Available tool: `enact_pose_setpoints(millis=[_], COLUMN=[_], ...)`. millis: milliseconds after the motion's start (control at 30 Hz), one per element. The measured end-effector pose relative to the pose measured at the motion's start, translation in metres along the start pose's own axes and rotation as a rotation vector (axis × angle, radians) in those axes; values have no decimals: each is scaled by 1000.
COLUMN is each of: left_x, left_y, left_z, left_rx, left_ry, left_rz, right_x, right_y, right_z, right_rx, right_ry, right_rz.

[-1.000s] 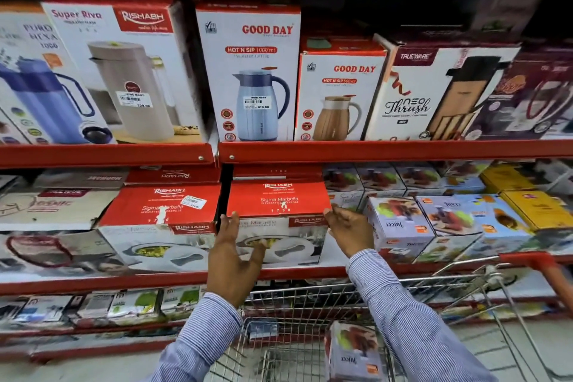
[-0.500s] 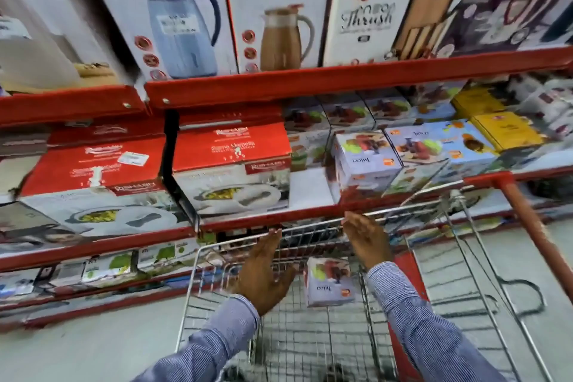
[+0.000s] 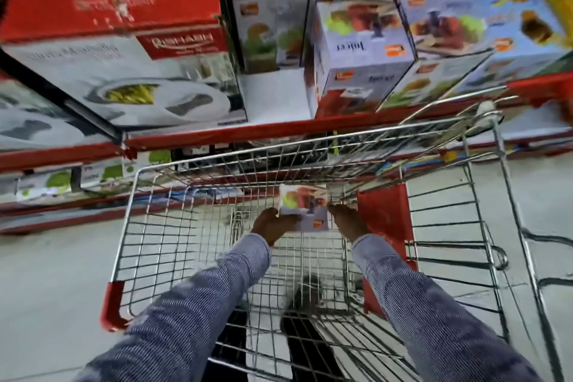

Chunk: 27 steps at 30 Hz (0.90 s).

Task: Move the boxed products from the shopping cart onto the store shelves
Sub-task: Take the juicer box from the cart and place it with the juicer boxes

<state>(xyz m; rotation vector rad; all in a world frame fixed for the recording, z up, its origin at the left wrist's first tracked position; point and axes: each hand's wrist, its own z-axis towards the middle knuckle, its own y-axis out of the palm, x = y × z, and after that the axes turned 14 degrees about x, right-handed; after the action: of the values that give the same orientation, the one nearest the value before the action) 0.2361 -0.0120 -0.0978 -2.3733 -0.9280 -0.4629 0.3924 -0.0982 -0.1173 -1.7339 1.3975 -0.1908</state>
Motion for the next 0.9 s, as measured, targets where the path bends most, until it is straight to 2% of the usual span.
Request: enact_pose_setpoints(millis=[33,133,167,367,467,633,900], left_x=[0,0,1,10,13,33,76], left_y=[2,8,8,-10,-33,-78,-126], left_z=[2,3,2,-30,-61,-121,-175], left_rx=[25,83,94,203,326,460,667], left_ry=[-17,-36,-56,-38,150,432,678], left_rz=[-7,-112,-133,-209,-147,-215,-242], right_x=[1,10,9,-8,-25,-62,-115], right_y=[2,9,7,-28,-58,-110,-159], right_z=[4,15,14,-16,-44,-96,-140], right_rx=[-39,-39,-48,21,98,300,418], right_ry=[50,-54,-44,-119,-173,-339,-501], right_rz=[95,93,165,263,337,433,612])
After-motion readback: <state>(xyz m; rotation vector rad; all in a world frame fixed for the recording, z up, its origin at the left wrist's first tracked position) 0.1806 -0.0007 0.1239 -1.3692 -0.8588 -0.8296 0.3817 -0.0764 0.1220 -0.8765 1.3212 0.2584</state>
